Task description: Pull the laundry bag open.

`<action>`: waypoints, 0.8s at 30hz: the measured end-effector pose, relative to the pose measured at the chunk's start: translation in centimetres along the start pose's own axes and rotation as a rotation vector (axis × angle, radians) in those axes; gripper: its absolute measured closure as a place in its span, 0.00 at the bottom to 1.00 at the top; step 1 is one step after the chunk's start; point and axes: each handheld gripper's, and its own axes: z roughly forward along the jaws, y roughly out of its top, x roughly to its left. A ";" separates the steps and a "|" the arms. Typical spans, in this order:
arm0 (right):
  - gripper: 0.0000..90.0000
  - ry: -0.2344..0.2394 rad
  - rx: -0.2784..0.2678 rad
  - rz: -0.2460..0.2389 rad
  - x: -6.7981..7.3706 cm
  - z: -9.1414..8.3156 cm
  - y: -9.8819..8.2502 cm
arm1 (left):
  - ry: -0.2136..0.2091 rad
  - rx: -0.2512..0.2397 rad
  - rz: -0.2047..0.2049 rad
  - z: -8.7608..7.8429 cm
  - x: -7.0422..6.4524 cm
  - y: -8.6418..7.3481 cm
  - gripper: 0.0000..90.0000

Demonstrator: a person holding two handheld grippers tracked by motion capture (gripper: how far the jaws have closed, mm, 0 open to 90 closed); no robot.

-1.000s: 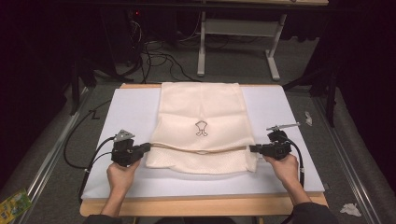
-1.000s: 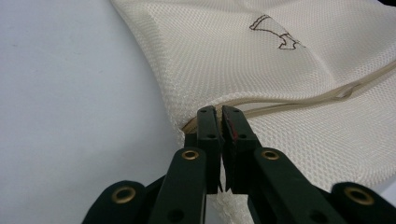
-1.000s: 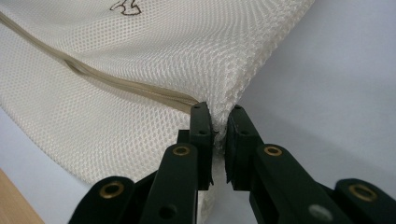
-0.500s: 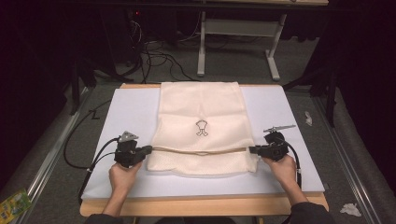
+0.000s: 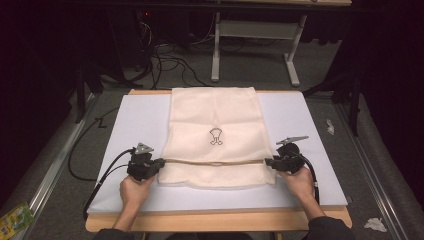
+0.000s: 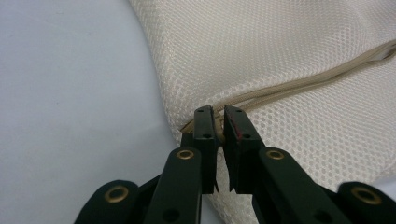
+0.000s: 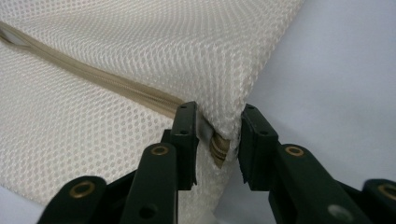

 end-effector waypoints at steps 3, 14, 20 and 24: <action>0.77 -0.025 -0.018 -0.033 0.4 0.0 0.0 | -0.002 0.001 -0.001 0.0 0.0 0.0 0.92; 0.55 -0.023 -0.033 -0.063 0.9 0.0 0.0 | -0.021 -0.051 0.019 -0.4 -0.1 0.0 0.73; 0.49 -0.022 -0.066 -0.058 0.8 -0.5 0.1 | -0.022 -0.075 0.022 -0.8 -0.1 0.0 0.61; 0.52 -0.020 -0.120 -0.059 0.8 -1.2 0.0 | -0.032 -0.117 0.021 -1.6 -0.1 0.1 0.57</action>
